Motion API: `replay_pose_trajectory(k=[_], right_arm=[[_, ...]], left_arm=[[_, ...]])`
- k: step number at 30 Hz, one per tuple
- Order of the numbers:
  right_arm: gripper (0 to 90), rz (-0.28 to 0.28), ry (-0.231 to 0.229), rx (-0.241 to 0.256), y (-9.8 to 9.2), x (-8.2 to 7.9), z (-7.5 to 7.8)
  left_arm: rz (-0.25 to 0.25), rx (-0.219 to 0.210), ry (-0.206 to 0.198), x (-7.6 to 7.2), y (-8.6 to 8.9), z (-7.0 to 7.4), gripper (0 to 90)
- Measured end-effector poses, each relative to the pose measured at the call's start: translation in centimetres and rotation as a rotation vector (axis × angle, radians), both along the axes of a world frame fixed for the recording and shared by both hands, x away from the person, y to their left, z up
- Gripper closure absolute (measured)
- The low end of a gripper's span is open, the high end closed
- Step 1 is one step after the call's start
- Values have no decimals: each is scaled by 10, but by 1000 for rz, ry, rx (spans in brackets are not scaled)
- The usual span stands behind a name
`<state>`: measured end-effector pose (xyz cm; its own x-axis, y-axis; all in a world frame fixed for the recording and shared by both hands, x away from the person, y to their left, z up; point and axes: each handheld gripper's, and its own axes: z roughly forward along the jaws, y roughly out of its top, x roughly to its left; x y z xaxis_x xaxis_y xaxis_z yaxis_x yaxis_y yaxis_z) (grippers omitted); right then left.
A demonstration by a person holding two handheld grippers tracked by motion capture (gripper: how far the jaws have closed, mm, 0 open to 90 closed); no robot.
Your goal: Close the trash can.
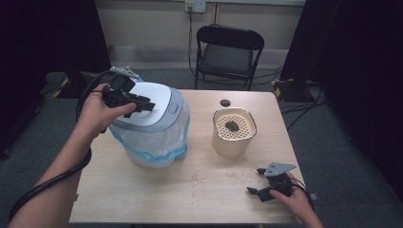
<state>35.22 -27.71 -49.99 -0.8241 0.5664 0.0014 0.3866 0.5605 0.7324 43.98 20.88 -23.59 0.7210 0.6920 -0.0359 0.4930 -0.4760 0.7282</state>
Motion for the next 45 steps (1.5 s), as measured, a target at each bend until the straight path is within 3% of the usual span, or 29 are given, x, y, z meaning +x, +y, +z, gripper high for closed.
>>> replay_pose_trajectory(k=[3,9,12,16,18,23,30,34,38,45], right_arm=[[129,0,1,0,0,0,0],[122,3,3,-1,0,0,0],[122,4,3,0,0,0,0],[122,3,2,0,0,0,0],[122,3,1,0,0,0,0],[122,3,2,1,0,0,0],[122,3,2,1,0,0,0],[122,4,3,0,0,0,0],[122,4,2,-1,0,0,0],[122,4,2,-1,0,0,0]], left_arm=[[12,32,-12,0,-4,0,716],[12,49,-21,0,-8,-2,717],[-25,56,-26,-2,-9,-1,641],[-45,8,-9,-12,-11,-3,398],[-52,-3,18,-18,-5,-2,361],[-63,-32,43,-40,12,1,238],[-83,-87,38,-70,38,-5,198],[-73,-107,56,-83,52,-19,191],[-79,-116,47,-97,61,-38,191],[-73,-139,79,-114,66,-87,190]])
